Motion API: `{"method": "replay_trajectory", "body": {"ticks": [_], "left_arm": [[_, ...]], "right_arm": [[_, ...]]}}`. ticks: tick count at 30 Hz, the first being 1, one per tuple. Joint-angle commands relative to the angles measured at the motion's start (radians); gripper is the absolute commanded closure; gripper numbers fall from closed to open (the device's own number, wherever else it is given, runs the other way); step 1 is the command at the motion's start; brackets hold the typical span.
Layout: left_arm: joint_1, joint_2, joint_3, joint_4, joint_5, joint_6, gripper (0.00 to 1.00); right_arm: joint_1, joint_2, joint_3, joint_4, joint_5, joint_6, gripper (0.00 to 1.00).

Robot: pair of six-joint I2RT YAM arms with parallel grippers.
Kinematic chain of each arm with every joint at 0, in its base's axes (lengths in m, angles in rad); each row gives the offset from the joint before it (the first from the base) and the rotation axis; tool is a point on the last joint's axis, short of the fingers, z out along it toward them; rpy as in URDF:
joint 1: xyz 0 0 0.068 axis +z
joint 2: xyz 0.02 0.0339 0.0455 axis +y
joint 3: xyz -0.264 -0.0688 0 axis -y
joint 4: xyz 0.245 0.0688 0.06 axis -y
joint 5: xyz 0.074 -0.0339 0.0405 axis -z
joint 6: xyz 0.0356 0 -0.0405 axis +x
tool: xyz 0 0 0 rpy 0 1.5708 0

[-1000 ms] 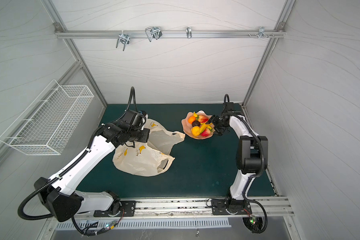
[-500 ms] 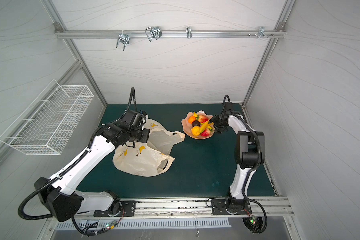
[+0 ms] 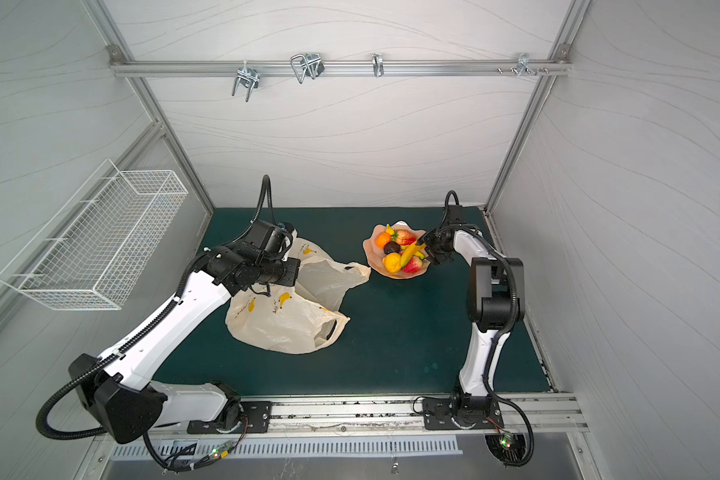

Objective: Place the fruits into the plastic bag
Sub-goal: 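Close the right gripper on the long yellow banana in the bowl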

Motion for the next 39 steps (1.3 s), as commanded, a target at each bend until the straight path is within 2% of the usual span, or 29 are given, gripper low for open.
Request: {"method": "replay_trajectory", "body": {"ticks": [1, 11, 26, 39], "left_arm": [[0.005, -0.014, 0.011, 0.026, 0.007, 0.009, 1.0], [0.005, -0.024, 0.005, 0.025, 0.013, 0.012, 1.0], [0.006, -0.045, -0.028, 0.035, 0.017, 0.004, 1.0], [0.005, -0.044, -0.031, 0.044, 0.015, 0.003, 1.0]], "right_arm": [[0.007, 0.029, 0.031, 0.012, 0.03, 0.011, 0.37], [0.046, 0.073, 0.083, 0.02, 0.052, -0.007, 0.38], [0.08, 0.122, 0.136, -0.049, 0.087, -0.043, 0.6], [0.086, 0.011, 0.119, -0.022, 0.084, -0.053, 0.77]]}}
